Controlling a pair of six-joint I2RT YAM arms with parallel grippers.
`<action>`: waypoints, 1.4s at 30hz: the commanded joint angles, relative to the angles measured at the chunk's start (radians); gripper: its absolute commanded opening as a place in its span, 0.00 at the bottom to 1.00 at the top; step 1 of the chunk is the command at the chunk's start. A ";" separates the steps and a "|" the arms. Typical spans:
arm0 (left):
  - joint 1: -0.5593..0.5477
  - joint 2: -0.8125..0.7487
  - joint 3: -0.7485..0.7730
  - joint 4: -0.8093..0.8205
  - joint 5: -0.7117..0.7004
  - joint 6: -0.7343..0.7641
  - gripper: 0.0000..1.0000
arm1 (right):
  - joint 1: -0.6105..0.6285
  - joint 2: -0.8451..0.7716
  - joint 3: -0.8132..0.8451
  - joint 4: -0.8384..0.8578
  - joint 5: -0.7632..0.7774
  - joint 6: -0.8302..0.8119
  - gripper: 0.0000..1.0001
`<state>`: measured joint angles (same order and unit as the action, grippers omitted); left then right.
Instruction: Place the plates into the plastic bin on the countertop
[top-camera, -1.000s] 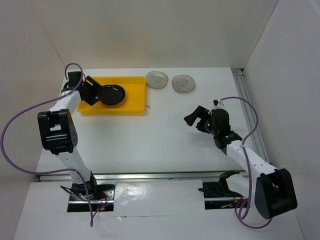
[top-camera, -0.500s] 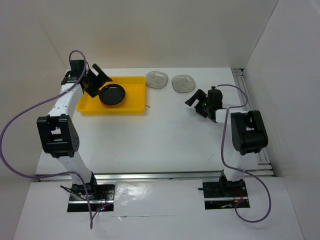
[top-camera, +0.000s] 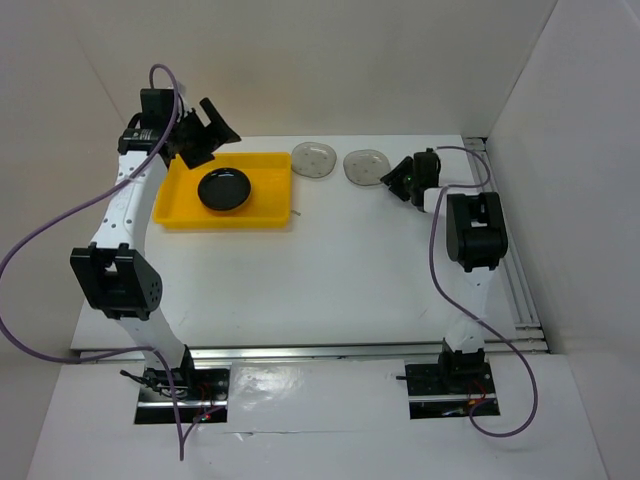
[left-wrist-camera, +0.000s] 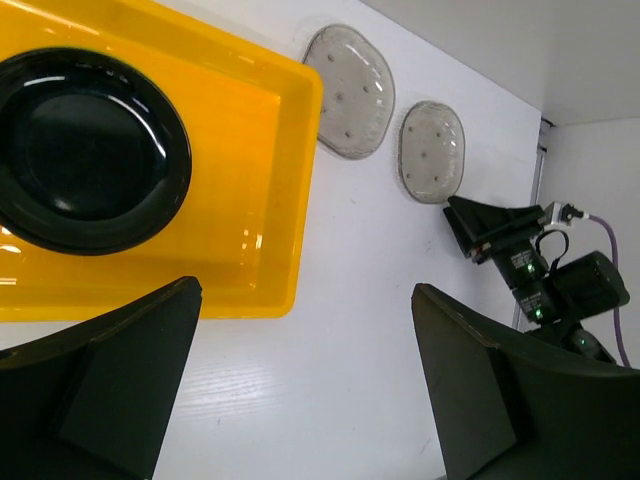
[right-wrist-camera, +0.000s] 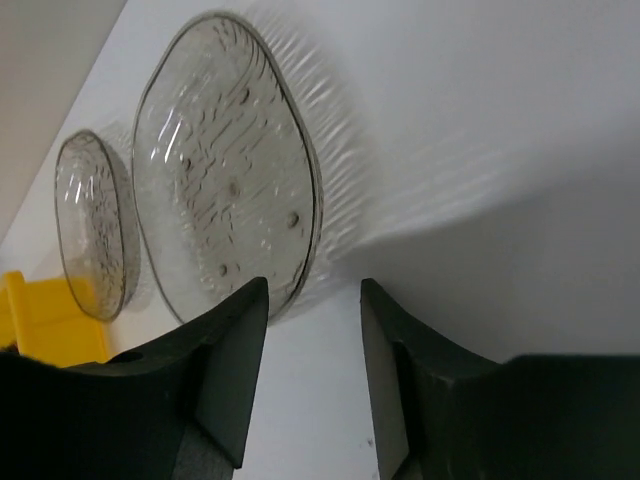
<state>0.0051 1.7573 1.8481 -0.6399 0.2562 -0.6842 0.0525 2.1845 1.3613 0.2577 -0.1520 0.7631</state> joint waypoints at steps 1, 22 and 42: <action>-0.002 0.022 0.025 -0.044 0.043 0.017 1.00 | -0.003 0.113 0.068 -0.196 0.080 -0.002 0.49; -0.125 0.027 -0.086 0.152 0.432 0.158 1.00 | 0.021 -0.263 -0.244 -0.123 0.330 0.193 0.00; -0.347 0.145 -0.214 0.318 0.255 0.161 1.00 | 0.388 -0.824 -0.490 -0.044 0.206 -0.041 0.00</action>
<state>-0.3389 1.8950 1.6272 -0.3378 0.6022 -0.5537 0.4191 1.4143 0.8169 0.1772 0.0612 0.7330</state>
